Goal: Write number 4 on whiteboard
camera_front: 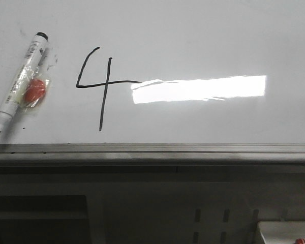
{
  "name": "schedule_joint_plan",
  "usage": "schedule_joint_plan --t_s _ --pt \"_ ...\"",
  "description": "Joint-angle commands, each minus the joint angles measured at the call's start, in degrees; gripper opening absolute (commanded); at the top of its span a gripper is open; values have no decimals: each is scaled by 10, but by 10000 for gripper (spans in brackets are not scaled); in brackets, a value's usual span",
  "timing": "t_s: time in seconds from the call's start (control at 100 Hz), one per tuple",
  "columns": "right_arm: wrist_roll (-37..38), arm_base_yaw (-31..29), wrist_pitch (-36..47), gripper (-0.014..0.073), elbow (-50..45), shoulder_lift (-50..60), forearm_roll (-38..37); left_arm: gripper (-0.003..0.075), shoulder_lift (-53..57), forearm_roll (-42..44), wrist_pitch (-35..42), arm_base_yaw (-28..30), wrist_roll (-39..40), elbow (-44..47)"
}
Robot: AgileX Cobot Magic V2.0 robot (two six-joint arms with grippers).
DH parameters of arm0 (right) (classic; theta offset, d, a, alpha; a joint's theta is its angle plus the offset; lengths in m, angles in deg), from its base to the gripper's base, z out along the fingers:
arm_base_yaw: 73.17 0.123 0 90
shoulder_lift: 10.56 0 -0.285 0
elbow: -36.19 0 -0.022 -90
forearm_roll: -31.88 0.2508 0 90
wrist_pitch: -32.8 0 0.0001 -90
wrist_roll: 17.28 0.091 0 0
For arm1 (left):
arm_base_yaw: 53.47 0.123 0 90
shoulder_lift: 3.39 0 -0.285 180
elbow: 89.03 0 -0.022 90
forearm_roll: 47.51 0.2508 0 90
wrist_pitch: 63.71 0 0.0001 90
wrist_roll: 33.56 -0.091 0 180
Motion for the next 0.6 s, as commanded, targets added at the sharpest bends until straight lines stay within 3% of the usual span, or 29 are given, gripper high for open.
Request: schedule_joint_plan --t_s 0.0,0.09,0.39,0.59 --pt "4 -20 18 -64 -13 22 2 -20 14 0 26 1 4 19" --pt "4 -37 -73 -64 -12 47 2 -20 14 0 26 1 4 19" --pt "29 -44 -194 -64 -12 47 6 -20 14 0 26 1 4 19" --pt "32 -44 -201 -64 -12 47 6 -20 14 0 26 1 4 19"
